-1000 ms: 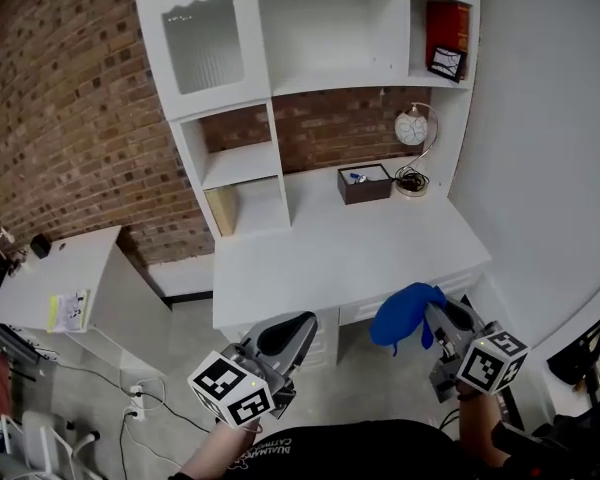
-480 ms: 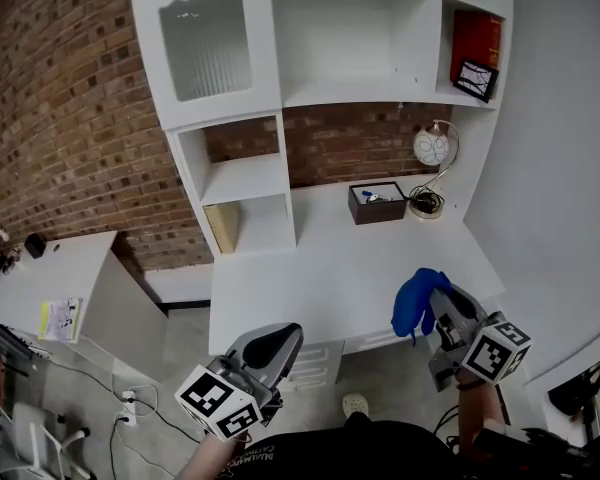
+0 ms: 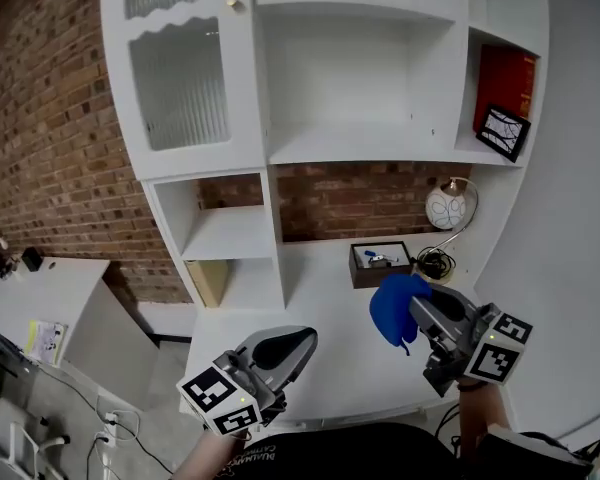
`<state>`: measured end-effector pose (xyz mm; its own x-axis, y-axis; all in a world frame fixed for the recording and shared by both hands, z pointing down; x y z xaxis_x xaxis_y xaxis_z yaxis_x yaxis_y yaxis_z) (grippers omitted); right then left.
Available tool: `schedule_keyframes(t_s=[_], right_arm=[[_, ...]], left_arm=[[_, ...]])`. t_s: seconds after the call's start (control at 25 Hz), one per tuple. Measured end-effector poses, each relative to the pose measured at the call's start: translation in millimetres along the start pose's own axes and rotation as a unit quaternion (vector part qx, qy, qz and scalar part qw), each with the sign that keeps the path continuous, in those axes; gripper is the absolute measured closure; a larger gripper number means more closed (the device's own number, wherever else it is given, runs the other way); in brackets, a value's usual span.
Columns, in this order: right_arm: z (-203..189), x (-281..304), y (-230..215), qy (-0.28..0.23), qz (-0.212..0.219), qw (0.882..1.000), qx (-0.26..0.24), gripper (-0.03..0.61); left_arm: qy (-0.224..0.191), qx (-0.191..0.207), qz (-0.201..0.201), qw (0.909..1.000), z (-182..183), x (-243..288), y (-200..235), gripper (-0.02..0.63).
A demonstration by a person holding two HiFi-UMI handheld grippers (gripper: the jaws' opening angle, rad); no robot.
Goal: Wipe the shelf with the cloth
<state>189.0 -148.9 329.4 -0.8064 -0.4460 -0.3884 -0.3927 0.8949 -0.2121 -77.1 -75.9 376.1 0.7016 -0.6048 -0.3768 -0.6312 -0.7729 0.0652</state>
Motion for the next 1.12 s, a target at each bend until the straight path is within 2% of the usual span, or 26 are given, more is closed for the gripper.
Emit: schedule_keyframes(t_s=[0.16,0.28,0.48,0.72,0.84,0.96,1.12], right_arm=[[25.6,40.9,-38.3,0.003,0.058,0.998,-0.039,0.540],[42.5,71.4,-65.1,-0.014,0.085,0.995,-0.054,0.540],[72.0,126.3,-92.4,-0.051,0.092,0.991,-0.086,0.540],[127.2,197.8,-95.7,-0.100,0.093,0.977,-0.161,0.540],[147.4,240.4,-100.1,-0.082,0.082,0.972,-0.206,0.540],[156.9,286.5,-105.9,-0.051,0.071,0.960,-0.265,0.538],[151.1,349.3,-120.4,0.006,0.061,0.941,-0.333,0.538]], left_arm=[[-0.007,-0.009,-0.048,0.9988,-4.9,62.2,25.0,0.611],[0.031,-0.015,-0.081,0.9961,1.0,106.4,40.9,0.611],[0.087,-0.035,-0.136,0.9863,9.0,156.0,58.9,0.611],[0.086,-0.080,-0.196,0.9736,21.1,189.8,88.2,0.611],[0.097,-0.088,-0.235,0.9631,28.2,197.0,96.0,0.611],[0.100,-0.088,-0.279,0.9509,36.7,199.4,100.7,0.611],[0.102,-0.078,-0.299,0.9457,34.3,199.6,109.9,0.611]])
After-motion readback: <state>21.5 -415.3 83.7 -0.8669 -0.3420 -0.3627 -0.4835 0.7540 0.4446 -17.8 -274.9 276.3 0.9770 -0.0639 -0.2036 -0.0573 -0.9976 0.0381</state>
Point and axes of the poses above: the fingertips, and each gripper's own axes: x forward along the fingers, y to its left, z out of its top, the point moved 9 cm from there along -x, backward along the fingers, and after that the axes turned 13 degrees about -y, right-handed, at the moved point
